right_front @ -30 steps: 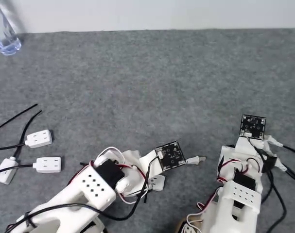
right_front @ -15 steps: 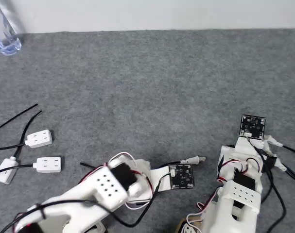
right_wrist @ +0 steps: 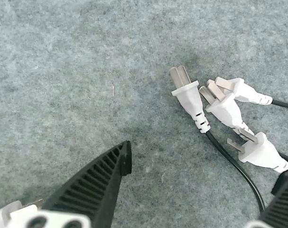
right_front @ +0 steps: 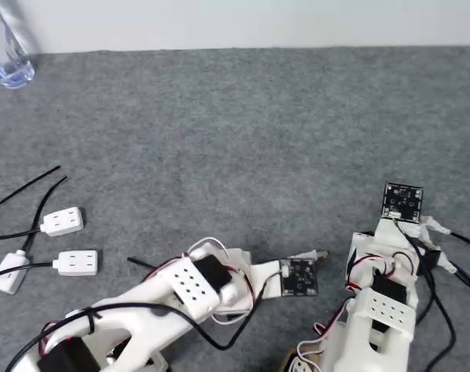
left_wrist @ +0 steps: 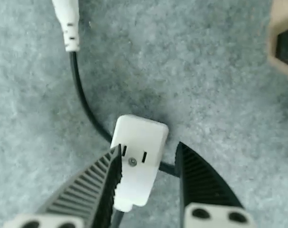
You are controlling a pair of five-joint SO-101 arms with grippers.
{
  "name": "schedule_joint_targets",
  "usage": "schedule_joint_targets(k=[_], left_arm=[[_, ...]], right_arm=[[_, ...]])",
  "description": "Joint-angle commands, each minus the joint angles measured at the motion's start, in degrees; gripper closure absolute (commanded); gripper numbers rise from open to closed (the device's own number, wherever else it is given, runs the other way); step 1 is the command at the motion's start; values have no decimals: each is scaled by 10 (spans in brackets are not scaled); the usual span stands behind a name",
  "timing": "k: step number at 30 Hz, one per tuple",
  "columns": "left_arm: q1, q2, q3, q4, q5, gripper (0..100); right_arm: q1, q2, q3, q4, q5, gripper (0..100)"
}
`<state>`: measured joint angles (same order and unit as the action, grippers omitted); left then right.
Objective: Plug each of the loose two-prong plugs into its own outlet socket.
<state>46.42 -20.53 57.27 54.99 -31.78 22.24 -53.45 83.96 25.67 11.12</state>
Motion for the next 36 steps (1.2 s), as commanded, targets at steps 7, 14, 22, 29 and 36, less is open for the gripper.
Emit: schedule_joint_targets(k=[7, 14, 22, 29, 36], left_arm=[[-54, 27, 6, 49, -83, 825], [-54, 28, -5, 41, -89, 826], [-65, 28, -7, -10, -88, 826], [-132, 27, -33, -5, -88, 826], [-202, 28, -63, -19, -88, 826]], right_arm=[[5, 4, -41, -8, -5, 550], [5, 4, -41, -8, -5, 550], [5, 4, -41, -8, -5, 550], [4, 4, -40, -8, -5, 550], [4, 4, -40, -8, -5, 550]])
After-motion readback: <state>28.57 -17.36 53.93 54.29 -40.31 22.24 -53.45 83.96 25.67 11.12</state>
